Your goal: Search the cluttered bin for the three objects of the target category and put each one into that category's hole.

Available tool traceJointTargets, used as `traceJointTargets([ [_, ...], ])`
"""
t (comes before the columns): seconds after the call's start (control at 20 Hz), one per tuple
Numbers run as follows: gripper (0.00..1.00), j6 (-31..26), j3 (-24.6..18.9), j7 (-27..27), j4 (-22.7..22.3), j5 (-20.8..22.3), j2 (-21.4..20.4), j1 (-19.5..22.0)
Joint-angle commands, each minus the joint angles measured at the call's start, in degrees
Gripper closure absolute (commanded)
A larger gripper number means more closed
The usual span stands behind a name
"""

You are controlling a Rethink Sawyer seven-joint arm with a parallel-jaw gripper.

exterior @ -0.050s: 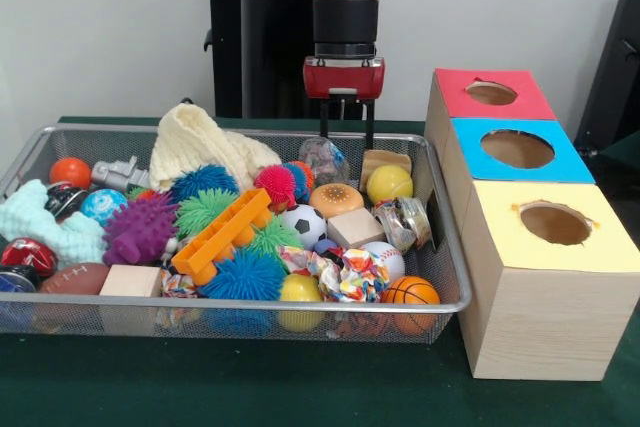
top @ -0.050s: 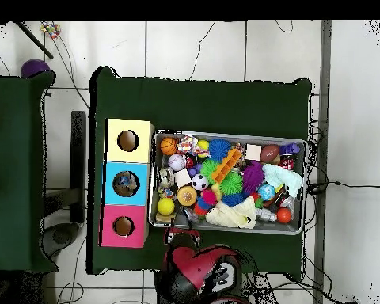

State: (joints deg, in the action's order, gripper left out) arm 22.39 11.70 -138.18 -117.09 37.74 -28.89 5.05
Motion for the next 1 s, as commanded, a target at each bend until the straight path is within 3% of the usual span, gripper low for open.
traceJointTargets([
  [0.05, 0.00, -5.20, -3.60, -2.50, -2.28, 2.46, 4.08, 1.59],
  [0.5, 0.00, -6.06, -1.92, -0.80, 0.05, 2.95, 4.76, 1.42],
  [1.0, 0.00, -6.82, -2.66, 1.91, 1.55, 9.85, 4.56, 5.16],
])
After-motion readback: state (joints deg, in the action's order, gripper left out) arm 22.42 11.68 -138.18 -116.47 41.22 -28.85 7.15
